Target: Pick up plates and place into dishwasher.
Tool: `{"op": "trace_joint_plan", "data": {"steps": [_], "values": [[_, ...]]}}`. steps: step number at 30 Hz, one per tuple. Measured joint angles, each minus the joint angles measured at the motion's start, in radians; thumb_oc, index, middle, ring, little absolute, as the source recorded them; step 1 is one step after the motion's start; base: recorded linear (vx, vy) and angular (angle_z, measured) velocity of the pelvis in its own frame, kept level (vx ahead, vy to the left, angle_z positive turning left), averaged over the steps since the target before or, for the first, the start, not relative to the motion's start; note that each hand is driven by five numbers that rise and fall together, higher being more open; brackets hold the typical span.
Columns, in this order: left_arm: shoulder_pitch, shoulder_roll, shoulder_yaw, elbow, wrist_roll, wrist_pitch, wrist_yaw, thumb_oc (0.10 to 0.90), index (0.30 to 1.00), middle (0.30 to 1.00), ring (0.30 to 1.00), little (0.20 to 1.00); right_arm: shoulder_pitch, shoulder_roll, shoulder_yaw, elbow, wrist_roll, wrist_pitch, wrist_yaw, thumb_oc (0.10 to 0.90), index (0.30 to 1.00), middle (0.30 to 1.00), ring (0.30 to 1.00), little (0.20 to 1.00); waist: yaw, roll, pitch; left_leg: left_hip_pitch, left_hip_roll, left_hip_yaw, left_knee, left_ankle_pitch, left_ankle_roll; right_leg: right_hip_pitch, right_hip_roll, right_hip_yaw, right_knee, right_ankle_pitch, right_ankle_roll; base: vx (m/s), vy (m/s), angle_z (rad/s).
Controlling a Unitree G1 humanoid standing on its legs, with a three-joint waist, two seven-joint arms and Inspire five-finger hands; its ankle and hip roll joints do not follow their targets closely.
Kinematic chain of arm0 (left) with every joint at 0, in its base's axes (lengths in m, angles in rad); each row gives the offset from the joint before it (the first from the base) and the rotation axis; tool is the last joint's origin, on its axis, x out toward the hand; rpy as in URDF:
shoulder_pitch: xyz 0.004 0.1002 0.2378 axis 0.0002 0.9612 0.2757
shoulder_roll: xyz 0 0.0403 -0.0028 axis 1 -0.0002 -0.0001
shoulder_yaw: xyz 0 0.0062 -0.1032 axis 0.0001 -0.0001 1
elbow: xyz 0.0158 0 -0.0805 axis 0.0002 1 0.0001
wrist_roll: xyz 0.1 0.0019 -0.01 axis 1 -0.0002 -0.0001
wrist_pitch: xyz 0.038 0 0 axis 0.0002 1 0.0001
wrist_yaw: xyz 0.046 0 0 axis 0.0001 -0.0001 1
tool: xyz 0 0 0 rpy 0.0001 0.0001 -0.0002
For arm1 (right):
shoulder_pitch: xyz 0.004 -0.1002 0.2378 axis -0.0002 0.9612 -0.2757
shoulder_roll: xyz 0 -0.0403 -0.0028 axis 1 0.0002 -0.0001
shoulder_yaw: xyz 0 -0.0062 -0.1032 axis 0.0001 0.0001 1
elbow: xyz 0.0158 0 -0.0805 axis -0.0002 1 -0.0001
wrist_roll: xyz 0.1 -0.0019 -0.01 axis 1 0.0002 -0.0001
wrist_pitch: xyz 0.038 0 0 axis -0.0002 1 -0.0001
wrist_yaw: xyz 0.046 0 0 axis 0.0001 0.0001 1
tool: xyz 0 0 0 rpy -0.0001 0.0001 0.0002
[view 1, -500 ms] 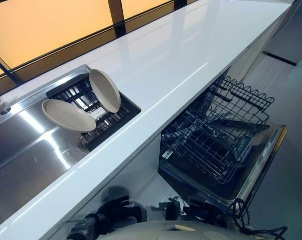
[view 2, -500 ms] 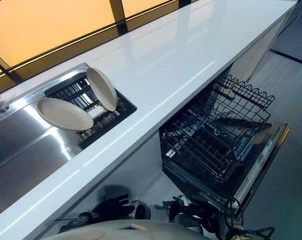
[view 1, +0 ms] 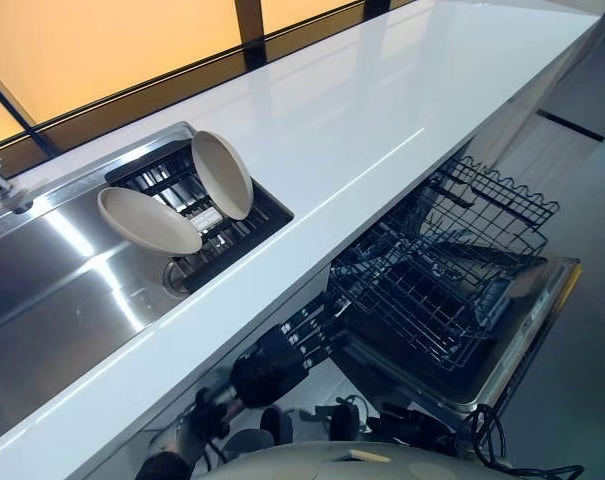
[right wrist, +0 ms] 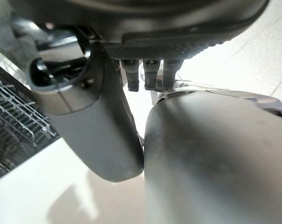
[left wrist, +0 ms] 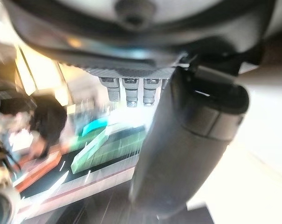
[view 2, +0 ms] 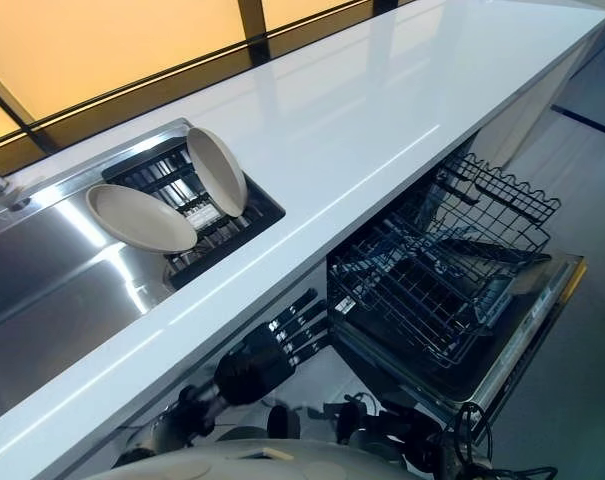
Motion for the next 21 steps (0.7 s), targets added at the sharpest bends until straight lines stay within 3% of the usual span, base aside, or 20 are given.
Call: {"op": "trace_joint_plan", "data": {"steps": [5,7,10,15,18,21], "values": [[0.011,0.014,-0.143,-0.221,-0.153,0.033,0.002,0.800,0.900,0.900,0.900,0.900,-0.018,0.005,0.031,0.004,-0.002,-0.013,-0.002,0.800,0.900,0.900,0.900,0.900,-0.006,-0.018,0.012,0.001,0.000,0.006,0.000,0.000,0.000,-0.003,0.000,0.000,0.000,0.000,0.000,0.01,0.005,0.02],[0.004,0.043,-0.228,-0.413,-0.233,0.040,0.012,0.800,0.900,0.900,0.900,0.900,-0.028,0.011,0.059,0.005,-0.011,-0.017,-0.002,0.800,0.900,0.900,0.900,0.900,-0.011,-0.024,0.015,0.000,0.001,0.006,0.000,0.000,0.000,-0.003,0.001,0.000,0.000,0.000,0.000,0.00,0.000,0.00],[-0.059,0.041,-0.266,-0.647,-0.392,0.022,0.076,0.800,0.900,0.900,0.900,0.900,-0.029,0.013,0.075,0.009,-0.008,-0.019,-0.009,0.800,0.900,0.900,0.900,0.900,-0.018,-0.018,0.012,0.001,0.001,0.004,0.000,-0.001,0.002,0.001,0.001,-0.001,0.000,0.000,0.000,0.00,0.000,0.00],[-0.308,0.087,-0.236,-0.816,-0.498,-0.108,0.186,0.800,0.900,0.900,0.900,0.900,-0.036,0.006,0.097,0.023,-0.006,-0.024,-0.028,0.800,0.900,0.900,0.900,0.900,-0.040,0.008,-0.004,0.007,0.001,0.003,0.000,-0.001,0.001,0.011,0.001,-0.001,-0.001,0.000,0.000,0.00,0.000,0.01],[-0.351,0.094,-0.236,-0.850,-0.504,-0.193,0.272,0.800,0.900,0.900,0.900,0.900,-0.038,0.004,0.118,0.023,0.004,-0.029,-0.041,0.800,0.900,0.900,0.900,0.900,-0.048,0.018,-0.010,0.007,-0.001,0.003,0.000,-0.002,0.001,0.012,0.000,-0.001,-0.001,-0.001,0.001,0.00,0.000,0.00],[-0.357,0.102,-0.232,-0.850,-0.537,-0.339,0.379,0.800,0.900,0.900,0.900,0.900,-0.041,0.006,0.127,0.026,0.009,-0.035,-0.049,0.800,0.900,0.900,0.900,0.900,-0.055,0.021,-0.012,0.007,-0.009,0.001,0.000,-0.002,0.001,0.012,-0.002,-0.003,-0.001,-0.001,0.001,0.00,0.002,0.01]]}}
